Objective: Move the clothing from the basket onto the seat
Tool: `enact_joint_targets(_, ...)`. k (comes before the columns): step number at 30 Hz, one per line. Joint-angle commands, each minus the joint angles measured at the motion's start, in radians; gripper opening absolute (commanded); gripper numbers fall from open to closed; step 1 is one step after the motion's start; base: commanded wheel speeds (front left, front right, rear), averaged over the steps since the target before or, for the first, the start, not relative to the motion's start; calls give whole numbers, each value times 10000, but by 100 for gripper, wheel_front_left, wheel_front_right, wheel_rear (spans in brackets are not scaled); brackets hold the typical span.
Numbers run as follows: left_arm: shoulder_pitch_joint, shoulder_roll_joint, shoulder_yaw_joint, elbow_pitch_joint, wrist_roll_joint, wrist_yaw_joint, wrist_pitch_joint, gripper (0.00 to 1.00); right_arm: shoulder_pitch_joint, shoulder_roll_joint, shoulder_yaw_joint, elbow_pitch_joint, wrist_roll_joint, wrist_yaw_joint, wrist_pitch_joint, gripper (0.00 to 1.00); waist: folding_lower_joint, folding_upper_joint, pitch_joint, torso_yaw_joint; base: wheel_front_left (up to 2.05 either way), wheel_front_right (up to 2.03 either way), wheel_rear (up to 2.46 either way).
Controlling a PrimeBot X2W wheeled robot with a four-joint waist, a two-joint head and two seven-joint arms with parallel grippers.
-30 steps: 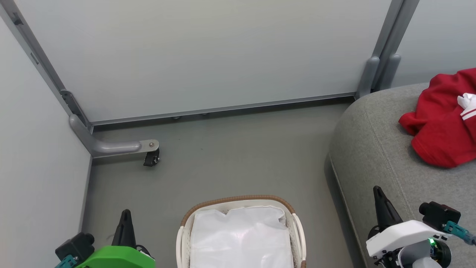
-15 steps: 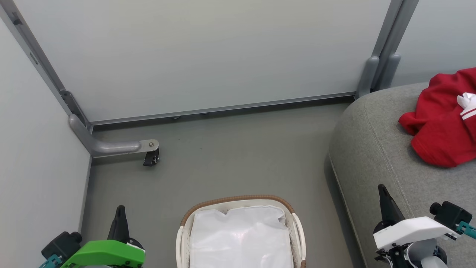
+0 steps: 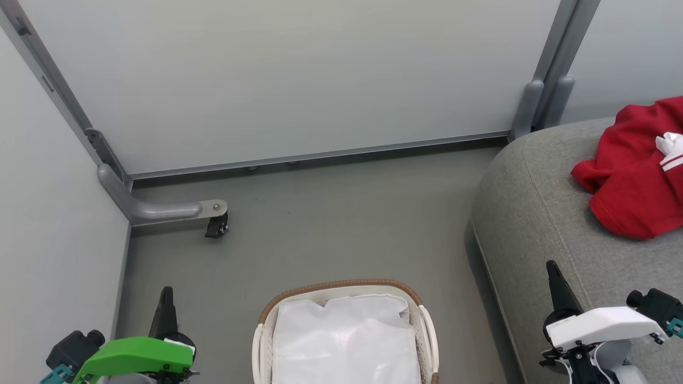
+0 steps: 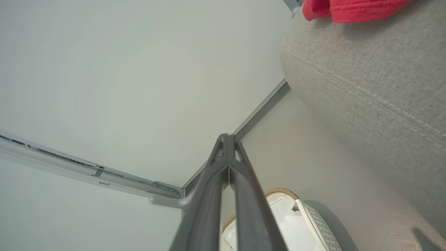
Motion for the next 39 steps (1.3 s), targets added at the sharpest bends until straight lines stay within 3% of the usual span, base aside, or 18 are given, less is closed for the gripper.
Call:
enact_joint_targets(1, -307, 33, 85, -168, -281, -54, 77, 0, -239, -65, -56, -153, 302, -5, 80, 0, 0, 0, 1, -1, 0, 0, 0)
enact_joint_targets(39, -594, 52, 738, -552, -3602, -285, 1095, 0, -321, -96, -392, -457, 4036, -9, 1097, 0, 0, 0, 29, -34, 0, 0, 0)
